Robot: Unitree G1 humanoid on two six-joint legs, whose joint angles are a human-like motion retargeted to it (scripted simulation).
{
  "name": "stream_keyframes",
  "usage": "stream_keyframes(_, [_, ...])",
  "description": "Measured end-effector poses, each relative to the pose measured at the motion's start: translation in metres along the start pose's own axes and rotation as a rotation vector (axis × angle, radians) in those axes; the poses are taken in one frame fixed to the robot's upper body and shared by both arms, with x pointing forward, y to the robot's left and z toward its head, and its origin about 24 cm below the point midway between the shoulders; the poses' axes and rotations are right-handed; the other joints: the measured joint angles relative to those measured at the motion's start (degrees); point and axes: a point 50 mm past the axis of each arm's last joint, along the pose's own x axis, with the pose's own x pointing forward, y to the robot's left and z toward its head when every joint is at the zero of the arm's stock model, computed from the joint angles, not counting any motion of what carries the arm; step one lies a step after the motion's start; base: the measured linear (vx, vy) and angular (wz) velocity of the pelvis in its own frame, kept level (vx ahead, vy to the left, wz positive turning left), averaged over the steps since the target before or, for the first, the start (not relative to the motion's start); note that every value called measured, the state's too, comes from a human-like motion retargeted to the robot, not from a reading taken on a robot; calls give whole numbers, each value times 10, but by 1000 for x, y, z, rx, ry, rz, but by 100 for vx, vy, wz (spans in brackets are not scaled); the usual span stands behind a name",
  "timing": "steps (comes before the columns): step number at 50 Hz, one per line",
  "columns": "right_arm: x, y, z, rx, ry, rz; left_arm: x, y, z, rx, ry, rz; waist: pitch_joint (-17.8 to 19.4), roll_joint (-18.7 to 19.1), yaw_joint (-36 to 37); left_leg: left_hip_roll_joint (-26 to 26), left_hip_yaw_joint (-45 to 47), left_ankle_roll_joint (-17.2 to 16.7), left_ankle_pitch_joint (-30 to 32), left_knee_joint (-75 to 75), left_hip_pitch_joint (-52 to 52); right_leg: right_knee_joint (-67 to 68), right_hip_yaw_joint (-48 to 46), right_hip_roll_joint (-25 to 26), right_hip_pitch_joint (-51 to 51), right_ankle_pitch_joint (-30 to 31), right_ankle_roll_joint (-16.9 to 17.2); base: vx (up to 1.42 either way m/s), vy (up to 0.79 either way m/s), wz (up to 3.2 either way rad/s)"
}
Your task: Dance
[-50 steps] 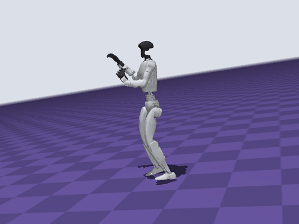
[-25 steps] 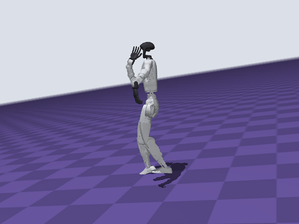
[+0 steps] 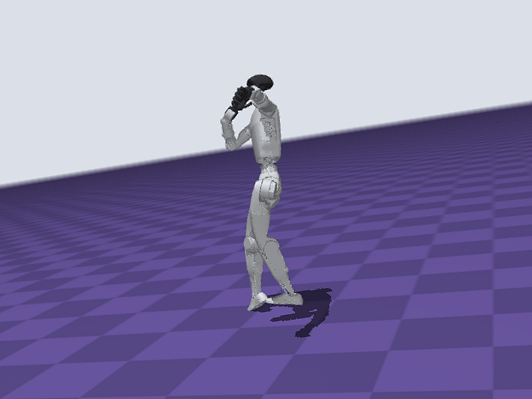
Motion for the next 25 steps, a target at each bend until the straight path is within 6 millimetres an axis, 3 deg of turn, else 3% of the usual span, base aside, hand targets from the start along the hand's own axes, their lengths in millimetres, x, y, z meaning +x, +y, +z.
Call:
stream_keyframes(9, [-2,0,6,3,-14,54,-17,79,-30,125,172,497,-14,27,36,22,-2,-10,18,-17,5,-16,-17,21,32,1,28,4,0,3])
stream_keyframes(16, [-4,-6,6,-35,-4,68,-63,150,-55,-12,371,1138,-6,11,57,9,-21,-11,28,-23,10,-6,-25,0,40,1,36,2,-3,27])
stream_keyframes(20, [-4,-9,6,-51,-1,72,-93,164,-66,-88,451,1506,-1,1,63,1,-27,-12,31,-24,12,2,-26,-11,38,1,37,1,-1,11])
stream_keyframes(25, [-4,-12,6,-78,-9,93,-116,163,-72,-138,484,1783,5,-7,69,-6,-33,-18,36,-26,17,9,-25,-23,35,-5,38,0,0,0])
